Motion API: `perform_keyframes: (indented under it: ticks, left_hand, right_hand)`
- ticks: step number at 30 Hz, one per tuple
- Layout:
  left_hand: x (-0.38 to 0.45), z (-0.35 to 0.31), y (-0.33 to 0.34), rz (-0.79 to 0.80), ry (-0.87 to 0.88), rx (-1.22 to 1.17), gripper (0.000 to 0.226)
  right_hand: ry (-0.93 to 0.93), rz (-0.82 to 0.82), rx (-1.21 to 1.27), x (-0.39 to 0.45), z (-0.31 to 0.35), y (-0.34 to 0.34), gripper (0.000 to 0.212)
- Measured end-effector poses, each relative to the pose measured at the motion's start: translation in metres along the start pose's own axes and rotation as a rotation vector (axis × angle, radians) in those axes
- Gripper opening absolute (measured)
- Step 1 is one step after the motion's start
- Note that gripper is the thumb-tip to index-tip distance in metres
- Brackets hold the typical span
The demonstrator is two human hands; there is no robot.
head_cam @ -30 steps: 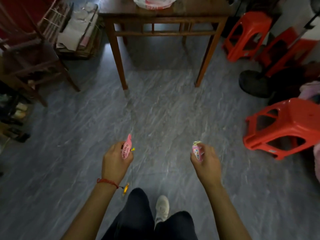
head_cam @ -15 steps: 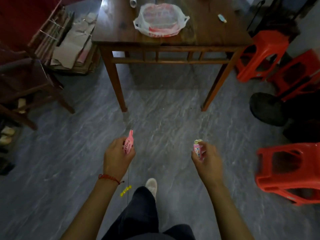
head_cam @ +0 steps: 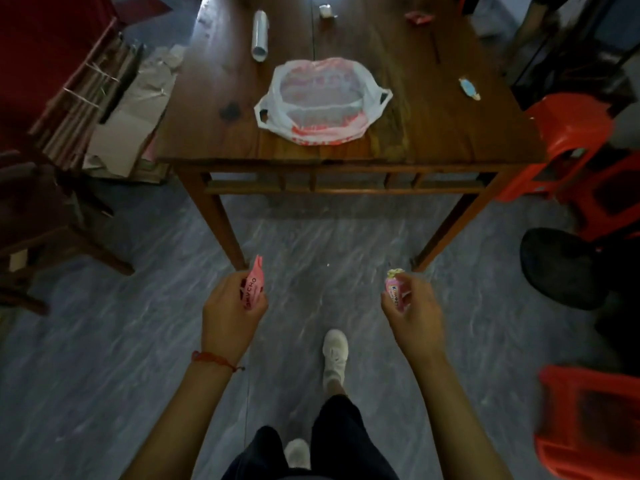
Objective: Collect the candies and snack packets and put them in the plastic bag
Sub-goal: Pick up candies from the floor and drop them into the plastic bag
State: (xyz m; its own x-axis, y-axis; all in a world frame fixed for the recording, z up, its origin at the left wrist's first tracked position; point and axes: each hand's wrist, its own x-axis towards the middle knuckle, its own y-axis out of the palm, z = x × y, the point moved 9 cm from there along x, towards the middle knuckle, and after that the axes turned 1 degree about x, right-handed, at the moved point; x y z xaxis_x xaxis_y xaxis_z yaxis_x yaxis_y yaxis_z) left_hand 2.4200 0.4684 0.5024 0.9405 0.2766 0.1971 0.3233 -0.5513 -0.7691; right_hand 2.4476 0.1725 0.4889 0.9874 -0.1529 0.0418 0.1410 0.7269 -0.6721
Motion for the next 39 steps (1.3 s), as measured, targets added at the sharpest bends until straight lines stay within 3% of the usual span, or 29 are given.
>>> perform_keyframes:
  ticks: [10,17,27,39]
  left_hand:
    - [0.180,-0.050,0.048,-0.051,-0.002,-0.053,0.027]
    - [0.288,-0.068,0.080,-0.034,0.033,-0.097,0.027]
    - [0.426,-0.067,0.163,0.159,-0.016,-0.139,0.027]
    - [0.468,-0.033,0.221,0.329,-0.116,0.067,0.033]
  right_hand:
    - [-0.130,0.015,-0.042,0.211,0.035,0.015,0.033]
    - [-0.160,0.002,-0.017,0.311,0.060,0.037,0.030]
    - [-0.061,-0.046,-0.028,0.397,0.073,0.072,0.034]
    - [-0.046,0.002,-0.012,0.449,0.078,0.084,0.035]
